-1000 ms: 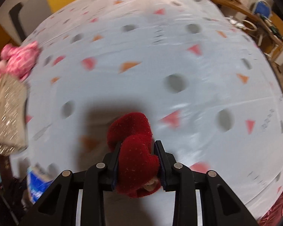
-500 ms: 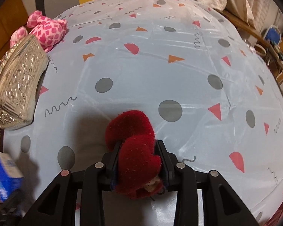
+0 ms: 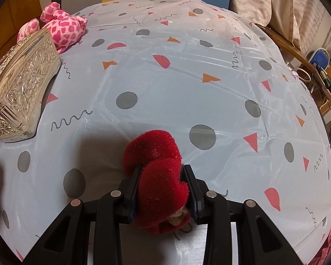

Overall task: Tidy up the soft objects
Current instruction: 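Carry the Tempo tissue pack into the gold tray and open the left tool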

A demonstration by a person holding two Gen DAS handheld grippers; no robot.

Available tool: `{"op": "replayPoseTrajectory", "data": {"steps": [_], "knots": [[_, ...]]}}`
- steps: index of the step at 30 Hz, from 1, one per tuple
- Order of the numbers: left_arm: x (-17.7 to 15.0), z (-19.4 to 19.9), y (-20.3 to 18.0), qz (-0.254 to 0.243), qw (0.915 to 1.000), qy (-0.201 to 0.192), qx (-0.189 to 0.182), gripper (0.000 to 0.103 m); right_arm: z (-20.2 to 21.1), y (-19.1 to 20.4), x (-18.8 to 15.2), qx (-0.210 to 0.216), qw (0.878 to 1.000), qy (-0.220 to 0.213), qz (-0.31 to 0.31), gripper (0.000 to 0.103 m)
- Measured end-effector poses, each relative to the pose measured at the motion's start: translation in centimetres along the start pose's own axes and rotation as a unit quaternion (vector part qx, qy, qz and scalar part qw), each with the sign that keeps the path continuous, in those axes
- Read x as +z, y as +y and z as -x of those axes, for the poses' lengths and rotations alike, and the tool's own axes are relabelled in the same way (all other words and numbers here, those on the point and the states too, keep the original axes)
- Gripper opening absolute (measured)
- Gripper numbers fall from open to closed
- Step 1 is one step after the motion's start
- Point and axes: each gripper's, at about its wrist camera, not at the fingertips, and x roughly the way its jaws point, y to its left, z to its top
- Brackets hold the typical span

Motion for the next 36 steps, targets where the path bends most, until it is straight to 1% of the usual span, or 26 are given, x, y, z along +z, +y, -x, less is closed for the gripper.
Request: {"op": "replayPoseTrajectory", "data": {"steps": [7, 12, 17, 20, 23, 25, 27, 29, 32, 35, 36], "knots": [[-0.4, 1.1, 3.8, 0.029, 0.9987, -0.008, 0.041, 0.053, 0.0, 0.3, -0.1, -0.006, 1.000, -0.003, 0.008, 0.035], [-1.1, 1.3, 6.4, 0.048, 0.9969, -0.002, 0.063, 0.053, 0.1, 0.4, -0.1, -0.010, 1.000, -0.007, 0.015, 0.035], [-2.0, 1.6, 8.7, 0.061, 0.9953, 0.003, 0.075, 0.053, 0.1, 0.4, -0.1, -0.010, 1.000, -0.008, 0.016, 0.035], [-2.7, 2.4, 11.0, 0.086, 0.9931, 0.004, 0.080, 0.053, 0.1, 0.4, -0.1, -0.010, 1.000, -0.008, 0.016, 0.035], [-3.5, 4.2, 14.2, 0.121, 0.9884, -0.004, 0.092, 0.053, 0.1, 0.4, -0.1, -0.010, 1.000, -0.008, 0.017, 0.035], [-4.2, 5.9, 16.7, 0.150, 0.9827, -0.013, 0.108, 0.053, 0.1, 0.5, -0.1, -0.012, 1.000, -0.008, 0.019, 0.035], [-4.9, 7.4, 18.5, 0.172, 0.9773, -0.022, 0.121, 0.053, 0.1, 0.6, 0.0, -0.014, 1.000, -0.008, 0.023, 0.035], [-5.7, 8.4, 19.9, 0.189, 0.9730, -0.022, 0.131, 0.053, 0.1, 0.7, 0.0, -0.016, 0.999, -0.009, 0.027, 0.035], [-6.6, 8.8, 20.4, 0.205, 0.9706, -0.018, 0.125, 0.053, 0.1, 0.8, 0.0, -0.019, 0.999, -0.010, 0.032, 0.035], [-6.3, 8.0, 19.3, 0.207, 0.9738, -0.012, 0.092, 0.053, 0.2, 1.0, -0.1, -0.023, 0.999, -0.011, 0.038, 0.035], [-6.0, 7.4, 18.6, 0.200, 0.9765, -0.010, 0.079, 0.053, 0.2, 1.1, -0.1, -0.026, 0.999, -0.012, 0.039, 0.035]]}}
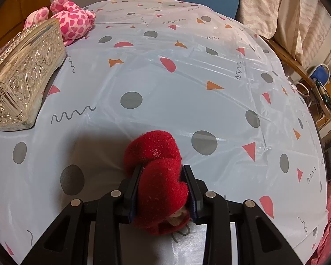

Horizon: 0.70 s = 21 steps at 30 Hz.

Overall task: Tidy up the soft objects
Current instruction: 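Carry the Tempo tissue pack into the gold tray and open the left tool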

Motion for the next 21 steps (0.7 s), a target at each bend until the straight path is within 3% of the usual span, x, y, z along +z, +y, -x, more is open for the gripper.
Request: {"op": "replayPoseTrajectory", "data": {"steps": [5, 10, 12, 16, 21], "knots": [[0.6, -3.2, -4.0, -0.032, 0.9988, 0.018, -0.031, 0.054, 0.0, 0.1, 0.0, -0.005, 1.000, -0.001, 0.004, 0.035], [1.2, -7.5, -5.7, -0.040, 0.9977, 0.051, -0.020, 0.056, 0.0, 0.2, 0.0, -0.006, 1.000, -0.001, 0.008, 0.035], [1.1, -8.5, -5.8, -0.042, 0.9972, 0.060, -0.016, 0.064, 0.0, 0.2, 0.0, -0.007, 1.000, -0.001, 0.009, 0.035], [1.0, -8.1, -5.6, -0.044, 0.9976, 0.051, -0.011, 0.078, 0.0, 0.2, -0.1, -0.007, 1.000, -0.001, 0.009, 0.035], [0.9, -6.2, -5.2, -0.056, 0.9980, 0.025, 0.011, 0.079, 0.0, 0.3, -0.1, -0.014, 1.000, -0.001, 0.013, 0.035]]}}
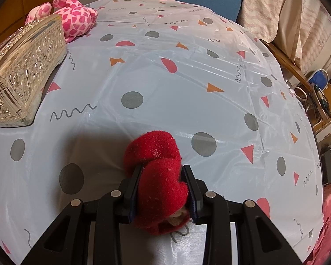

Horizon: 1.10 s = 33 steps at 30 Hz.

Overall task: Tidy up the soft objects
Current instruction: 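Carry the Tempo tissue pack into the gold tray and open the left tool, then carry the red fuzzy cloth into the gold tray and open the right tool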

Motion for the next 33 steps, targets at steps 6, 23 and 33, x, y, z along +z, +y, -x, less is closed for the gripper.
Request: {"op": "replayPoseTrajectory", "data": {"steps": [6, 23, 33], "knots": [[-0.8, 1.9, 1.1, 0.010, 0.9990, -0.013, 0.040, 0.080, 0.3, 0.5, 0.2, -0.004, 1.000, 0.017, -0.006, 0.031], [-1.5, 5.0, 3.5, 0.046, 0.9944, -0.054, 0.078, 0.095, 14.3, 17.4, 0.9, 0.246, 0.964, -0.092, 0.050, 0.030], [-2.0, 6.5, 4.1, 0.044, 0.9912, -0.070, 0.103, 0.103, 12.5, 27.0, 0.1, 0.236, 0.963, -0.069, 0.114, 0.034]]}}
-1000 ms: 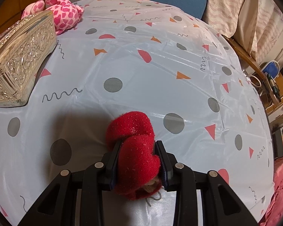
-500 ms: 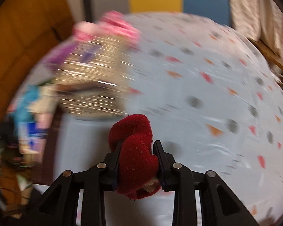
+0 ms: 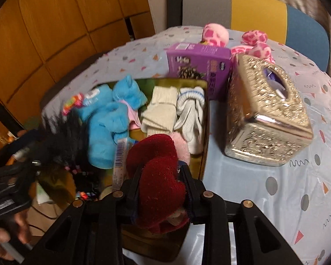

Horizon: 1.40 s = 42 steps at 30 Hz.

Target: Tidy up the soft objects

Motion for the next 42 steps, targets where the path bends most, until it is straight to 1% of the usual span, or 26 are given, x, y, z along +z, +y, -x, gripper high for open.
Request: {"op": "replayPoseTrajectory", "data": {"steps": [1, 3, 5, 7, 8, 9, 10, 11, 14, 17, 18, 23, 24, 27, 32, 42], "knots": [[-0.1, 0.0, 0.1, 0.000, 1.0000, 0.000, 0.002, 0.103, -0.5, 0.3, -0.1, -0.006, 1.000, 0.005, 0.006, 0.035], [-0.2, 0.2, 0.2, 0.003, 1.0000, -0.004, 0.004, 0.103, -1.1, 0.4, -0.3, -0.010, 1.000, 0.009, 0.011, 0.041], [-0.3, 0.5, 0.3, 0.008, 0.9999, -0.008, 0.002, 0.103, -1.2, 0.6, -0.6, -0.015, 1.000, 0.012, 0.016, 0.043], [-0.3, 0.8, 0.3, 0.012, 0.9998, -0.013, 0.007, 0.103, -0.8, 0.5, -0.8, -0.016, 1.000, 0.005, 0.013, 0.045], [-0.3, 0.9, 0.3, 0.012, 0.9998, -0.014, 0.010, 0.103, -0.6, 0.5, -0.7, -0.014, 1.000, 0.000, 0.008, 0.052], [-0.3, 1.1, 0.2, 0.012, 0.9997, -0.016, 0.011, 0.103, -0.3, 0.5, -0.7, -0.011, 1.000, -0.006, 0.005, 0.066], [-0.4, 1.2, 0.2, 0.013, 0.9997, -0.018, 0.011, 0.103, 0.3, 0.4, -0.8, -0.010, 1.000, -0.016, 0.003, 0.072], [-0.4, 1.3, 0.1, 0.014, 0.9996, -0.020, 0.011, 0.103, 1.1, 0.4, -0.9, -0.011, 0.999, -0.031, 0.000, 0.076], [-0.6, 1.8, -0.1, 0.020, 0.9994, -0.029, 0.009, 0.103, 3.1, 0.2, -1.2, -0.017, 0.998, -0.064, -0.015, 0.076], [-0.8, 2.3, -0.7, 0.019, 0.9991, -0.037, 0.011, 0.103, 4.8, -0.6, -1.7, -0.034, 0.994, -0.093, -0.046, 0.076], [-0.8, 2.4, -1.0, 0.017, 0.9991, -0.038, 0.010, 0.103, 5.3, -0.9, -1.9, -0.047, 0.992, -0.101, -0.057, 0.076], [-1.5, 2.7, -2.6, 0.013, 0.9992, -0.035, -0.010, 0.103, 6.4, -2.4, -2.9, -0.107, 0.984, -0.116, -0.087, 0.076], [-1.7, 2.7, -3.1, 0.009, 0.9992, -0.034, -0.018, 0.103, 6.6, -2.7, -3.1, -0.116, 0.982, -0.117, -0.089, 0.076], [-2.0, 2.6, -4.3, -0.010, 0.9992, -0.034, -0.020, 0.103, 6.8, -3.3, -4.0, -0.141, 0.979, -0.118, -0.092, 0.076], [-2.5, 2.6, -5.9, -0.033, 0.9986, -0.032, -0.025, 0.103, 7.3, -4.2, -4.9, -0.157, 0.975, -0.121, -0.100, 0.076], [-2.6, 2.6, -6.6, -0.044, 0.9982, -0.034, -0.020, 0.103, 7.4, -4.5, -5.0, -0.154, 0.974, -0.127, -0.103, 0.076]]}}
